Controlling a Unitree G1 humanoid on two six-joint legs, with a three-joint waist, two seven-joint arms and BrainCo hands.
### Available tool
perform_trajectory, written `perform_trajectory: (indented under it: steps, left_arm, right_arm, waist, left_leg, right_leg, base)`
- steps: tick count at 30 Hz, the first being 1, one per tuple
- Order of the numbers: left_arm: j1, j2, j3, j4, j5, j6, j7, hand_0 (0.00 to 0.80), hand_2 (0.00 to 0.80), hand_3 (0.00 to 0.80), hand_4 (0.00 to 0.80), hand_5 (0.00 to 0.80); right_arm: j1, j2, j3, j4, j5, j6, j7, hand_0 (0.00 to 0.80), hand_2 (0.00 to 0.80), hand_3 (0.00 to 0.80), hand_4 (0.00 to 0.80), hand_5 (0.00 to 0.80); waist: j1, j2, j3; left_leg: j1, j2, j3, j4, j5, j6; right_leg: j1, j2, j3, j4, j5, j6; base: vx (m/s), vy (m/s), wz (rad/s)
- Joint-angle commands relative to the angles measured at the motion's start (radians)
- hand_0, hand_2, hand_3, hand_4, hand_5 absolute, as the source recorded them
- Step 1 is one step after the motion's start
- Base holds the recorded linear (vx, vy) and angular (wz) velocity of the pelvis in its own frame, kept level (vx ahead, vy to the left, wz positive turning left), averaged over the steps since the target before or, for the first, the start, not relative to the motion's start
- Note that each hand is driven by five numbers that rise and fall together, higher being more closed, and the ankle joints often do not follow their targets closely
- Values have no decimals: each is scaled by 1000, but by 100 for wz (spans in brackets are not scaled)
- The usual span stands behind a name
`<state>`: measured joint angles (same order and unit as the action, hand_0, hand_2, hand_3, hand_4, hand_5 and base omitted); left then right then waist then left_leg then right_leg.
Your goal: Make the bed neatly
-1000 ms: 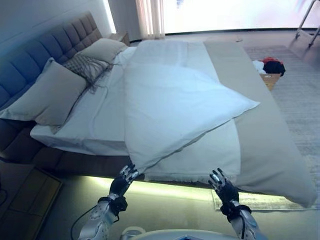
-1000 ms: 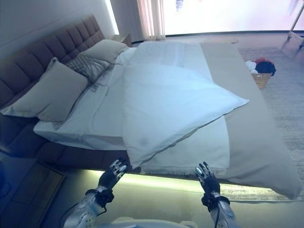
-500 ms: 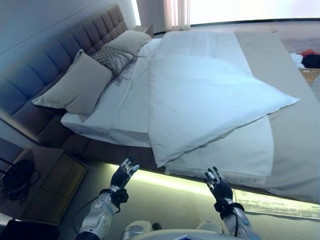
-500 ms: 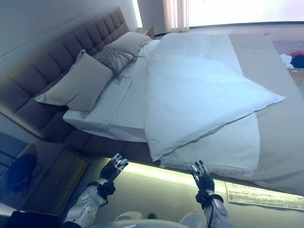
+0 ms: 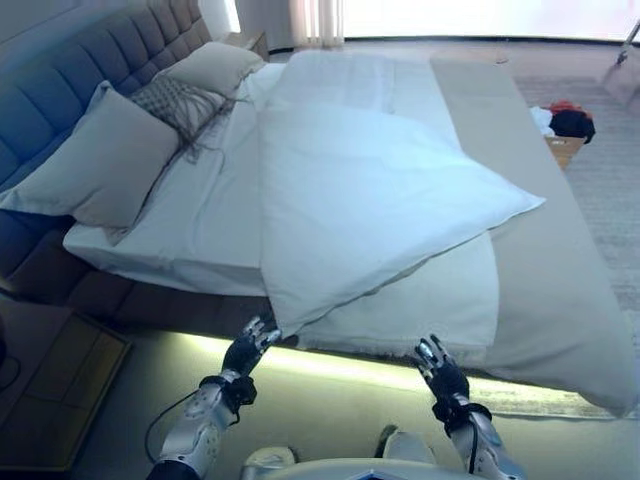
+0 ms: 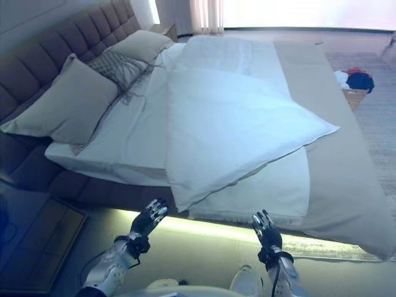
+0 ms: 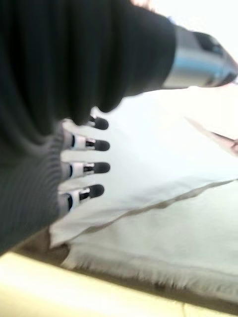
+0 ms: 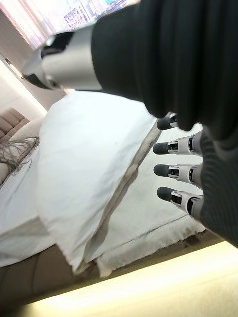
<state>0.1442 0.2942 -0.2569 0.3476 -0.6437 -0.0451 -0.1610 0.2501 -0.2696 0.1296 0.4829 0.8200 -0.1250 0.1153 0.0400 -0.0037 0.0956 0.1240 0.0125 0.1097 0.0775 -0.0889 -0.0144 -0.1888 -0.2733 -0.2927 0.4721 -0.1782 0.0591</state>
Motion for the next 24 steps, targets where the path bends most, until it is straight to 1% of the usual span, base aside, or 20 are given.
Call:
perform_trajectory:
  steps: [1,3,5,6,7,8,9,10,11,12,13,14,15,17,19,21,24]
  left_arm:
    - [14,39,51,-79,-20,-38,-29,0,0,0,0,0]
    - [28,45,47,-107,-16,-54,-35,0,0,0,0,0]
    - [23,38,31,-111,-38,-73,-18,0,0,0,0,0]
    - [22,31,27,-115,-41,-79,-13,0,0,0,0,0]
    - [20,22,19,-119,-39,-84,-4,0,0,0,0,0]
    - [21,16,11,-121,-39,-90,1,0,0,0,0,0]
    - [25,14,2,-125,-41,-98,-2,0,0,0,0,0]
    - [30,11,-3,-127,-39,-105,-7,0,0,0,0,0]
    - [35,10,-5,-131,-37,-113,-15,0,0,0,0,0]
    - [38,12,0,-132,-40,-118,-22,0,0,0,0,0]
    - [41,13,5,-135,-41,-116,-21,0,0,0,0,0]
    - [42,17,10,-136,-44,-112,-24,0,0,0,0,0]
    - [42,20,16,-130,-43,-109,-33,0,0,0,0,0]
    - [43,18,21,-124,-30,-100,-46,0,0,0,0,0]
    - [48,5,24,-112,-17,-92,-54,0,0,0,0,0]
    - [53,-3,27,-105,-7,-84,-60,0,0,0,0,0]
    - [66,-7,35,-92,-8,-83,-72,0,0,0,0,0]
  right_arm:
    - [-29,32,-2,-26,36,-36,31,0,0,0,0,0]
    - [-19,12,5,-40,46,-44,66,0,0,0,0,0]
    - [-28,-9,3,-35,31,-43,61,0,0,0,0,0]
    - [-32,-23,2,-35,35,-40,55,0,0,0,0,0]
    - [-39,-39,1,-34,44,-39,53,0,0,0,0,0]
    - [-42,-49,1,-33,56,-39,59,0,0,0,0,0]
    - [-40,-58,-3,-40,69,-38,66,0,0,0,0,0]
    - [-40,-64,-7,-45,77,-39,70,0,0,0,0,0]
    - [-42,-68,-7,-50,88,-44,75,0,0,0,0,0]
    - [-48,-67,-6,-52,94,-48,76,0,0,0,0,0]
    - [-51,-62,-3,-60,96,-51,61,0,0,0,0,0]
    - [-53,-58,-1,-72,107,-50,37,0,0,0,0,0]
    - [-52,-57,-1,-86,129,-46,12,0,0,0,0,0]
    - [-40,-50,-7,-101,149,-41,-8,0,0,0,0,0]
    - [-22,-42,-14,-114,134,-34,-17,0,0,0,0,0]
    - [-3,-37,-22,-118,120,-30,-6,0,0,0,0,0]
    - [15,-35,-23,-122,106,-26,1,0,0,0,0,0]
  waist:
    - [-1,-83,-6]
    - [-6,-84,-7]
    - [-10,-83,-10]
    - [-9,-82,-10]
    - [-6,-83,-8]
    - [-4,-82,-5]
    - [-4,-83,2]
    - [0,-84,10]
    - [6,-83,20]
    - [12,-80,31]
    - [15,-73,36]
    - [19,-66,36]
    - [24,-57,32]
    - [36,-37,21]
    - [49,-18,7]
    - [55,-4,3]
    - [57,16,2]
  left_leg:
    - [63,-82,29,187,-177,102]
    - [31,-52,29,272,-136,71]
    - [4,-39,23,357,-88,47]
    - [-23,-38,17,432,-51,29]
    - [-65,-39,17,534,-12,12]
    - [-109,-29,20,603,27,-6]
    - [-173,4,24,666,73,-24]
    - [-219,32,22,680,85,-25]
    - [-253,61,20,660,102,-24]
    - [-265,82,22,625,113,-24]
    - [-253,103,29,564,148,-37]
    - [-240,121,30,471,181,-47]
    - [-224,135,23,348,210,-54]
    - [-208,151,-3,134,272,-82]
    - [-212,177,-24,-3,340,-114]
    - [-215,208,-33,-72,388,-134]
    - [-211,234,-37,-120,409,-145]
  right_leg:
    - [30,4,-15,-370,407,129]
    - [46,38,-9,-362,352,105]
    - [68,66,-16,-367,315,74]
    - [84,77,-21,-372,297,56]
    - [102,87,-30,-371,270,34]
    - [122,95,-33,-373,250,15]
    - [143,105,-32,-373,233,-5]
    - [155,109,-30,-373,225,-13]
    - [171,116,-27,-372,213,-20]
    - [188,123,-28,-373,204,-23]
    - [202,136,-27,-374,195,-24]
    - [213,148,-23,-377,187,-23]
    - [224,162,-18,-384,178,-20]
    - [251,185,-9,-399,161,-12]
    - [273,198,-1,-411,147,-6]
    - [291,204,6,-404,121,-10]
    - [302,199,10,-376,89,-13]
  base:
    - [214,-313,19]
    - [193,-337,19]
    - [181,-295,7]
    - [156,-280,-2]
    - [139,-284,-6]
    - [108,-281,-12]
    - [67,-218,-14]
    - [71,-193,-18]
    - [94,-146,-22]
    - [134,-114,-15]
    - [162,-49,-18]
    - [220,20,-14]
    - [262,78,-19]
    - [308,107,-4]
    - [314,89,4]
    - [298,91,-3]
    - [273,91,-12]
